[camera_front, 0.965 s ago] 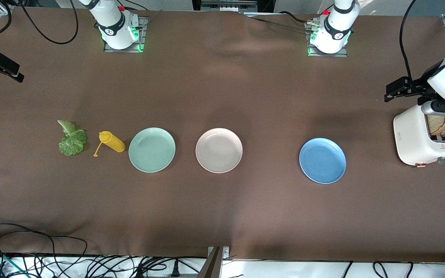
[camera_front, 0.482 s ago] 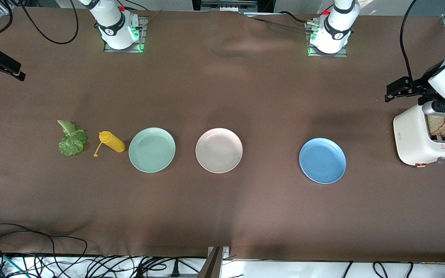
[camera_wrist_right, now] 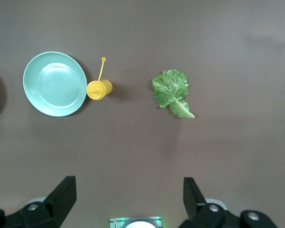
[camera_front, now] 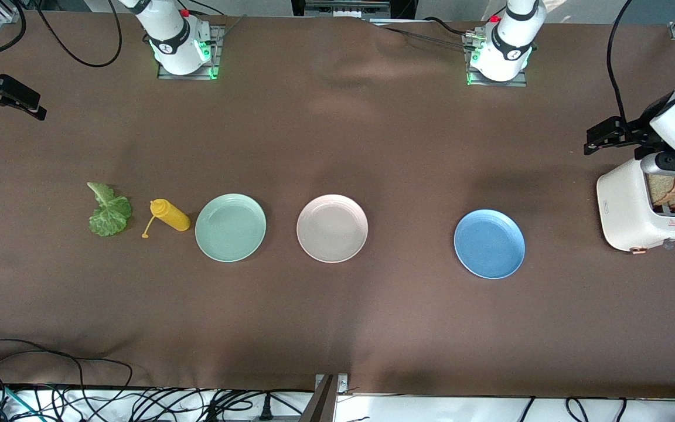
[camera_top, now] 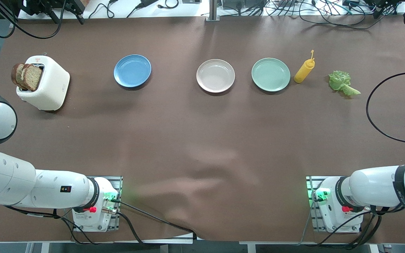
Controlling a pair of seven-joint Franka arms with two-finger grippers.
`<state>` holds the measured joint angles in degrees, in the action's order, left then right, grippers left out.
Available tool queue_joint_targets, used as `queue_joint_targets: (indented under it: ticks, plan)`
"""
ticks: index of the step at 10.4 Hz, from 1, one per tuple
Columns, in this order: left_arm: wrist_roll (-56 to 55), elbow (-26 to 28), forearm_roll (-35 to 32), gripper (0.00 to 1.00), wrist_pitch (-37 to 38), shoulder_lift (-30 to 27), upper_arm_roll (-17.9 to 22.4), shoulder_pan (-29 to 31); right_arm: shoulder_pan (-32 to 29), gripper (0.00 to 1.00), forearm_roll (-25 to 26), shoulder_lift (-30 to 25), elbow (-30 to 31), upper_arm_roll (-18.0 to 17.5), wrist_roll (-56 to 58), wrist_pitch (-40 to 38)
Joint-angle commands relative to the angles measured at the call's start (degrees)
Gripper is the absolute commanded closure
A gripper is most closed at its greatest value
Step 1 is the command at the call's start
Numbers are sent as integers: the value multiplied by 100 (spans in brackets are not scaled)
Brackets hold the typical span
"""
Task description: Make sandwich on beige plate with both arms
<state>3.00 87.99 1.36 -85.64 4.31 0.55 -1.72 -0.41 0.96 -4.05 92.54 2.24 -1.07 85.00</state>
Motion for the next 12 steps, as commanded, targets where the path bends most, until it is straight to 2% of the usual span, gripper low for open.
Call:
queue_joint_targets:
  ticks: [1, 12]
  plan:
    - [131, -10, 154, 0, -6, -27, -2, 40, -38, 0, -26, -34, 27, -22, 28, -88]
    - [131, -10, 154, 0, -15, -18, -2, 40, -56, 0, -26, -8, 1, 22, 134, -80]
